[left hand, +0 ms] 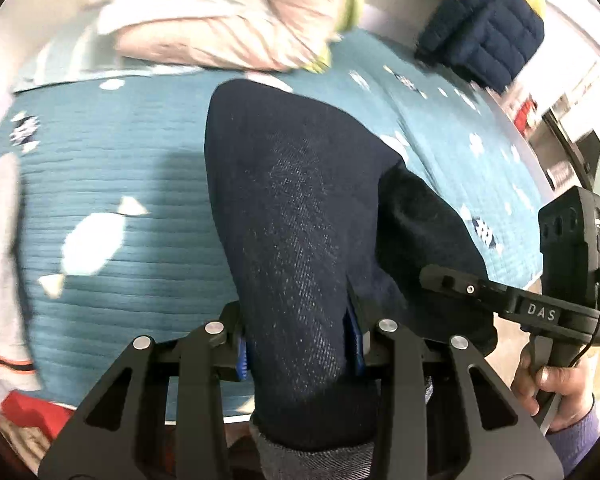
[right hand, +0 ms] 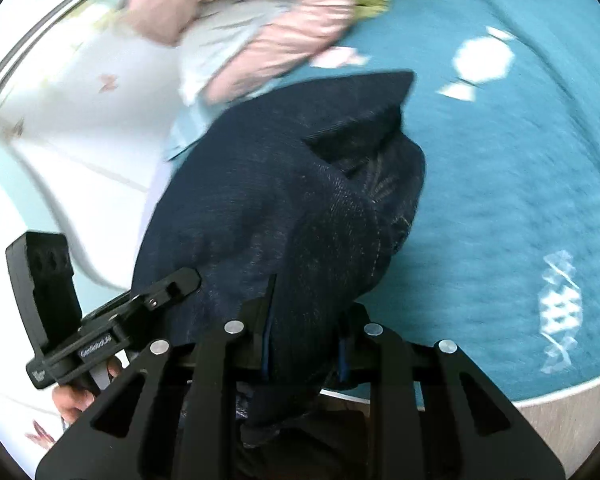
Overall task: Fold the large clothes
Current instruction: 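Lift the folded denim bundle with both tools and carry it off the bed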
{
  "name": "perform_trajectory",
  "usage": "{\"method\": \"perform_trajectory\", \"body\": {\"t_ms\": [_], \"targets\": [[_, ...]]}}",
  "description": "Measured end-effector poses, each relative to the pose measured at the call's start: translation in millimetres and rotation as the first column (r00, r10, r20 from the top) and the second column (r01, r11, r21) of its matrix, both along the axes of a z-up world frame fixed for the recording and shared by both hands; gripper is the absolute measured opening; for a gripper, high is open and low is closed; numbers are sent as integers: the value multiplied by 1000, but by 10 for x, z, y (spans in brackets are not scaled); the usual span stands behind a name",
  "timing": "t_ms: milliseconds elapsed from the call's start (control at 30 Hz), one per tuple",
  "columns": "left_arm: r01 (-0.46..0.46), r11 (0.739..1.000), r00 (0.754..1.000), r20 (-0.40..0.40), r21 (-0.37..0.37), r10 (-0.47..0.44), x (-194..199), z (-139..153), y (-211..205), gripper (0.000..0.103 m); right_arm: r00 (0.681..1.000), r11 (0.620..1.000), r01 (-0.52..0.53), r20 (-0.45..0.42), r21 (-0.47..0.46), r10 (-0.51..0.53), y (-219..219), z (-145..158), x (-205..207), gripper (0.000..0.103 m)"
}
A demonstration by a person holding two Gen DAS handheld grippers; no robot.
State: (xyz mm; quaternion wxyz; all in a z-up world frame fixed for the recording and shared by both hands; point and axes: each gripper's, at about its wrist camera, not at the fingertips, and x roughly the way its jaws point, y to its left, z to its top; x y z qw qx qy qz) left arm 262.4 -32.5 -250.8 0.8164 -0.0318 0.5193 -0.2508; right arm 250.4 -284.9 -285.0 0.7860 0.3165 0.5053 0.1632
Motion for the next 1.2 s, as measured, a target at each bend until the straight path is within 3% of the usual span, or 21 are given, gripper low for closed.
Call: {"method": "perform_trajectory", "body": {"t_ms": [233,467,633,733,833,867,900,967,1033,1133,1200], "targets": [[-172,985,981,87,-14,173,-22,406,1307,35,975,983,-181,139,24,176,1241,339,558,21],[-344,939,926,171,14,336,21,669,2635,35,929,941,-327,209,82,305,2513,414,1047,21],[-435,900,889,171,34,424,116,572,3455,36,911,919,-379,220,109,349,3355,224,1276,21],[-494,864,867,131,96,481,233,195,3863,44,917,915,-388,147,113,371,3728,-133,1356,23],[-575,781,808,18,245,589,328,-368,4136,59,912,911,-403,-37,90,407,3954,-645,1380,29],[-592,755,786,-2,280,618,320,-523,4192,60,910,911,-406,-62,71,411,3983,-729,1371,34],[-598,751,782,-2,281,624,299,-585,4210,63,907,910,-412,-73,53,415,3993,-814,1347,38],[-622,739,775,69,258,628,200,-568,4223,80,918,920,-390,-60,32,391,3918,-880,1331,48],[-630,738,772,85,241,631,145,-520,4240,82,928,931,-363,-79,18,364,3797,-937,1333,49],[-693,692,721,150,203,677,13,-336,4308,83,953,955,-296,-66,-9,294,3532,-845,1293,50],[-705,696,709,165,138,685,-106,-201,4321,83,970,969,-239,-47,-56,237,3373,-721,1261,50]]}}
